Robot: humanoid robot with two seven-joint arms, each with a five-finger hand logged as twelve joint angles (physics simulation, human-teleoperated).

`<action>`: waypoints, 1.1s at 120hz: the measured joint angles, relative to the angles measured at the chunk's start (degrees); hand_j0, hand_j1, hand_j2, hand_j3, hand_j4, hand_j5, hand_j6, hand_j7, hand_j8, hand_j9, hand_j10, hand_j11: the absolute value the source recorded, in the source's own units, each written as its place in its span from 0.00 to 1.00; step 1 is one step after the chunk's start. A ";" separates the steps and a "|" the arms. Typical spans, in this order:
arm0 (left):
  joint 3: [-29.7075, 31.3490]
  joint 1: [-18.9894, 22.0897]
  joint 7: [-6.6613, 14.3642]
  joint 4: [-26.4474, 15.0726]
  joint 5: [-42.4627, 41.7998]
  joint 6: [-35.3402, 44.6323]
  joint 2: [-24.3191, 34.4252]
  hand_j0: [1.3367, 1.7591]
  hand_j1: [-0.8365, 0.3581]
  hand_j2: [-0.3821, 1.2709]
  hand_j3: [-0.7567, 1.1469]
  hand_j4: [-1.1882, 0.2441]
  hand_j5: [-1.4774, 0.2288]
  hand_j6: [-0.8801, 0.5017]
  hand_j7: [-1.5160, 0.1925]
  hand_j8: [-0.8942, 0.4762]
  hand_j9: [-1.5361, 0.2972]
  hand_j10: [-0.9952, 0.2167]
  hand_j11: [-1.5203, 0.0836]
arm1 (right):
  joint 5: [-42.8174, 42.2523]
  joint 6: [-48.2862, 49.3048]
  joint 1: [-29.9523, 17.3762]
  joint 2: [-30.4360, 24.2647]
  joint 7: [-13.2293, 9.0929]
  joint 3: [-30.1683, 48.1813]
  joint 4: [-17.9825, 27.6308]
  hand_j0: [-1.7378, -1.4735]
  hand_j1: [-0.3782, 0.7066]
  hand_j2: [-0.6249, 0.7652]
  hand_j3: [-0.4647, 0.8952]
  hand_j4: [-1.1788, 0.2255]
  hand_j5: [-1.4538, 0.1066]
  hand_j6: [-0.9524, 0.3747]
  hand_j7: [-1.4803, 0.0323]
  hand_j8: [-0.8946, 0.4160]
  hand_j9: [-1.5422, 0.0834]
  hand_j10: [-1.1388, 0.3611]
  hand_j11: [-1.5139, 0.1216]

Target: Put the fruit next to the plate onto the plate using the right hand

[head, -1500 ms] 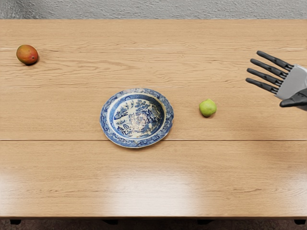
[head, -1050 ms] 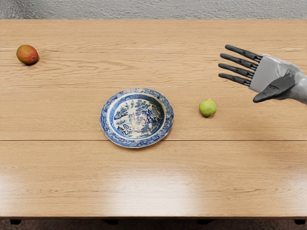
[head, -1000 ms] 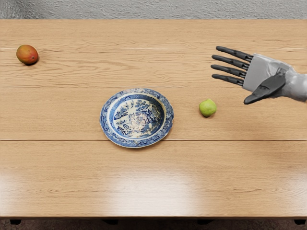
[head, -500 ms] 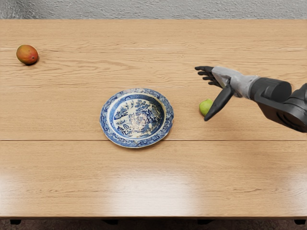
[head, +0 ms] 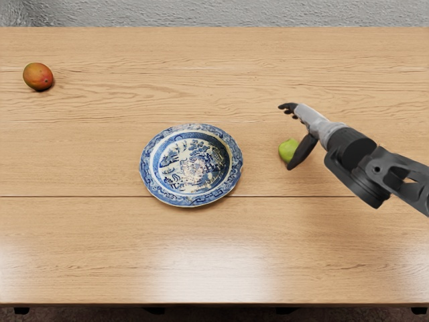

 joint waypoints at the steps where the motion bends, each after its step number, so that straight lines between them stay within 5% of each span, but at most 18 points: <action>1: 0.00 0.00 0.00 0.00 0.00 0.00 0.00 0.76 0.99 0.23 0.40 0.83 0.87 0.64 0.89 0.65 0.84 0.82 0.95 | 0.00 -0.13 0.03 0.02 0.00 -0.22 -0.11 0.30 0.19 0.43 0.34 0.73 0.81 0.61 0.85 0.57 0.83 0.66 0.81; 53: 0.00 0.00 0.01 0.00 0.00 0.00 0.00 0.76 0.99 0.23 0.40 0.83 0.87 0.64 0.89 0.65 0.84 0.82 0.95 | -0.82 -3.39 2.17 4.97 0.00 -4.50 -6.10 0.30 0.30 0.42 0.34 0.66 0.73 0.53 0.77 0.49 0.75 0.59 0.73; 132: 0.00 0.00 0.00 0.00 0.00 0.00 0.00 0.76 0.99 0.23 0.40 0.83 0.87 0.64 0.89 0.65 0.84 0.82 0.95 | -0.83 -4.44 0.23 5.40 0.00 -4.85 -6.81 0.30 0.47 0.39 0.34 0.55 0.60 0.41 0.64 0.38 0.63 0.49 0.61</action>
